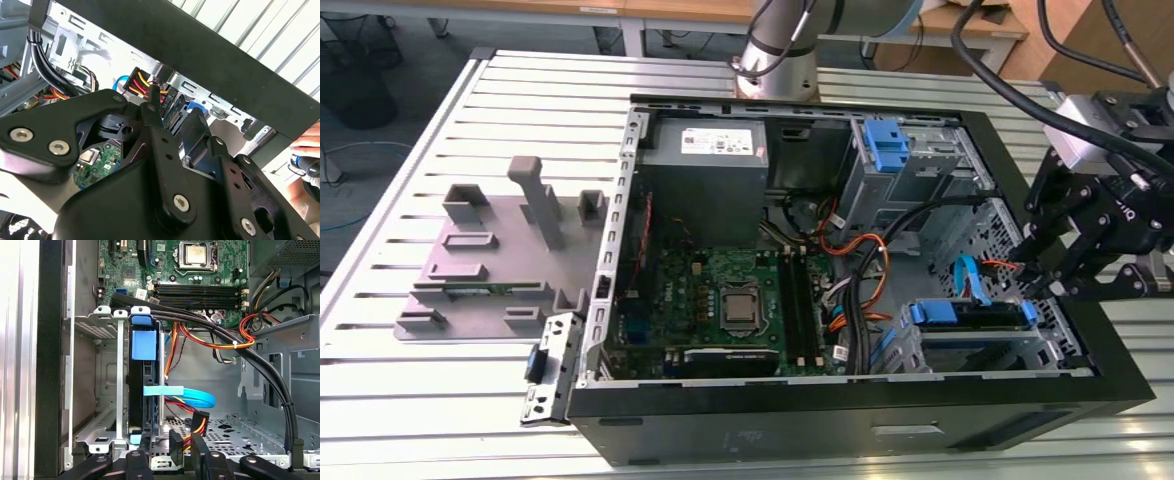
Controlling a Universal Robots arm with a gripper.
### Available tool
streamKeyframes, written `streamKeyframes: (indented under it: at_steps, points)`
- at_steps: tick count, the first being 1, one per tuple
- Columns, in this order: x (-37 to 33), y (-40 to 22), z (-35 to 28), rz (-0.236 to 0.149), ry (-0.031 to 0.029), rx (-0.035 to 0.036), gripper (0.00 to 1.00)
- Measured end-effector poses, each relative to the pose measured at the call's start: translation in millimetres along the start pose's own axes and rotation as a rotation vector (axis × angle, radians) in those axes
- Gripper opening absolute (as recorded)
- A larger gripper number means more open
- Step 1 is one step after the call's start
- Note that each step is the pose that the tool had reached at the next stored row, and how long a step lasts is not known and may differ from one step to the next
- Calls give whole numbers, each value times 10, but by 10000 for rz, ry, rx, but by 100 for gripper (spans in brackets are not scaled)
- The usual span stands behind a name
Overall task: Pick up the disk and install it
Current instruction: 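Insert the second disk wire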
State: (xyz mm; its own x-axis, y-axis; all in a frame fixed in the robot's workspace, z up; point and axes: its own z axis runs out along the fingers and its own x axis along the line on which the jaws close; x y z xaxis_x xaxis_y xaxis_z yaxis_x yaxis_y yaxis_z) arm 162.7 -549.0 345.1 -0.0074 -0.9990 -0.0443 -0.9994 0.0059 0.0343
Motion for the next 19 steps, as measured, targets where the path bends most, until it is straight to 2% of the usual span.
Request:
streamKeyframes:
  at_steps: [3,4,5,7,8,10,15,17,19]
  points:
    - [0,0,0,0,0,-1,43]
    - [0,0,0,0,-1,-1,36]
    - [0,0,0,1,0,-2,36]
    - [0,0,0,0,0,-2,25]
    - [0,0,0,1,0,-3,25]
    - [0,0,0,0,0,-3,16]
    - [0,0,1,1,-3,-4,16]
    - [0,22,2,-3,-4,39,16]
    - [1,71,3,-6,-4,140,16]
